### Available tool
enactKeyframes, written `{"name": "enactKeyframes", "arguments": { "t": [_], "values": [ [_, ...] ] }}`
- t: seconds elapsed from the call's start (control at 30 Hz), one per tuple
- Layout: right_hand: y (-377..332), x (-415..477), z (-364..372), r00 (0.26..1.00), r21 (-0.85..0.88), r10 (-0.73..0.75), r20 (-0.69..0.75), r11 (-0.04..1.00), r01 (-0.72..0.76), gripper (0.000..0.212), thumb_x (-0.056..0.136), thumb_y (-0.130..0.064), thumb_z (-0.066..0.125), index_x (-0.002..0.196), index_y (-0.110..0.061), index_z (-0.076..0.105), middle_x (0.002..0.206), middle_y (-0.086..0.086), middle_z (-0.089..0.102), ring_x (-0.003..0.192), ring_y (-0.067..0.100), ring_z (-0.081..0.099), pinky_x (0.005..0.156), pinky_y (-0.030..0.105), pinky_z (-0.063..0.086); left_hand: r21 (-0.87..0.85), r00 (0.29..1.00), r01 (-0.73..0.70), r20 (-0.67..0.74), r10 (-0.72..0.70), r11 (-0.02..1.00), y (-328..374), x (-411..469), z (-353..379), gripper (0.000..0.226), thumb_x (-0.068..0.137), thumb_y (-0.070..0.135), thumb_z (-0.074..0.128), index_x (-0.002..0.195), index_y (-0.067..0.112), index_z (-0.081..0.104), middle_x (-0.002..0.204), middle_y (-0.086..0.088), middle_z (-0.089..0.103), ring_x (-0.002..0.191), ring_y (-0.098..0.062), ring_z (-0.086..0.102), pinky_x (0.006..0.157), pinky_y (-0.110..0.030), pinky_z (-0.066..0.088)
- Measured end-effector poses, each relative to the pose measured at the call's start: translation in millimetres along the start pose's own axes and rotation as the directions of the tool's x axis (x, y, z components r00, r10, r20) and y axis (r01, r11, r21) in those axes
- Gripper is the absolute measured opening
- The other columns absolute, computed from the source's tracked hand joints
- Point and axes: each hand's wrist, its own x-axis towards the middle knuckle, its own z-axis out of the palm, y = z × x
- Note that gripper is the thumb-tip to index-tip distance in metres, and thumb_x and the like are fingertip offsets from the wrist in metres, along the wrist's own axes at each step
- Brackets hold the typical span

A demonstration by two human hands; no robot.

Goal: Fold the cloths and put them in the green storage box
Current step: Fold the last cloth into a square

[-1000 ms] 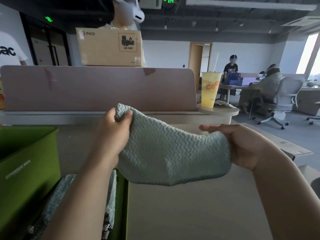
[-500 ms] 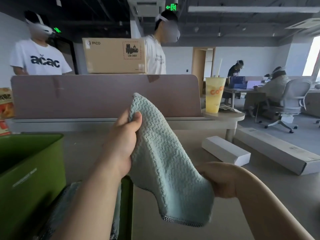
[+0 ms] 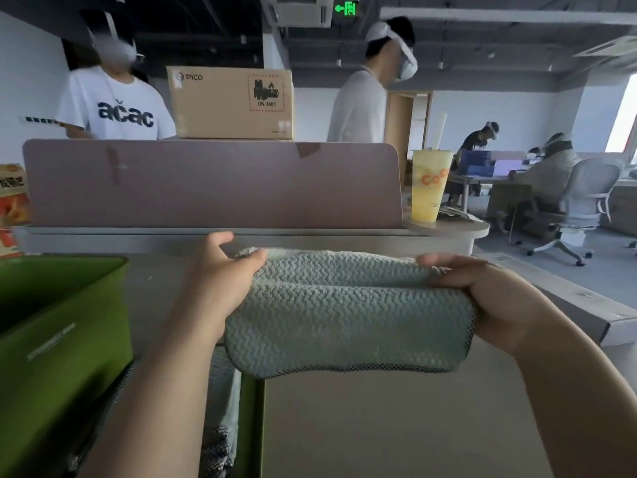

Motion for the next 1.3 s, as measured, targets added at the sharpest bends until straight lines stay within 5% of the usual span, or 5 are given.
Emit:
{"name": "enactKeyframes", "arguments": {
  "t": [0.27,0.57,0.73,0.97,1.3],
  "values": [
    [-12.7,-6.9,-3.5,0.984,-0.089,-0.155,-0.087,0.985,0.148,0.024,0.083,0.012,0.053,0.089,-0.003,0.071,0.079,0.006,0.072,0.07,0.017,0.066,0.061,0.021,0.056,-0.183,0.995,-0.088,0.039,0.097,0.979,-0.3,4.8,-3.8,0.01,0.083,0.026,0.071,0.09,0.033,0.07,0.103,-0.001,0.069,0.086,-0.007,0.06,0.07,-0.021,0.039],
    [-15.6,-14.8,-7.2,0.97,-0.381,-0.229,-0.088,0.907,0.179,0.039,0.075,0.017,0.063,0.096,-0.015,0.072,0.087,0.003,0.069,0.084,0.014,0.064,0.071,0.017,0.048,-0.289,0.959,-0.067,0.247,0.142,0.955,-1.4,6.7,-23.9,0.041,0.05,0.027,0.079,0.091,0.032,0.075,0.112,-0.007,0.069,0.109,-0.018,0.062,0.108,-0.042,0.039],
    [-13.6,-9.2,-10.3,0.955,-0.515,-0.265,-0.135,0.842,0.161,0.036,0.075,0.009,0.07,0.087,-0.025,0.075,0.087,0.001,0.071,0.083,0.02,0.059,0.082,0.033,0.048,-0.146,0.932,-0.176,0.292,0.213,0.973,-2.6,5.8,-27.8,0.046,0.072,0.007,0.077,0.101,0.041,0.07,0.125,-0.005,0.065,0.122,-0.013,0.055,0.112,-0.04,0.034],
    [-14.5,-9.9,-13.0,0.948,-0.545,-0.273,-0.161,0.826,0.146,0.032,0.076,0.002,0.072,0.099,-0.021,0.074,0.092,-0.001,0.073,0.08,0.011,0.058,0.069,0.021,0.044,-0.032,0.949,-0.266,0.169,0.267,0.964,0.3,4.2,-21.4,0.029,0.079,0.012,0.075,0.089,0.038,0.067,0.103,0.002,0.069,0.101,-0.007,0.062,0.079,-0.014,0.038],
    [-12.0,-7.0,-18.8,0.924,-0.625,-0.338,-0.182,0.765,0.157,0.006,0.079,-0.015,0.075,0.082,-0.02,0.076,0.078,-0.004,0.071,0.08,0.019,0.058,0.084,0.038,0.05,-0.032,0.966,-0.257,0.036,0.258,0.966,0.1,6.2,-25.2,0.016,0.078,0.028,0.075,0.074,0.037,0.062,0.082,0.012,0.067,0.079,-0.002,0.061,0.07,-0.02,0.043]
  ]
}}
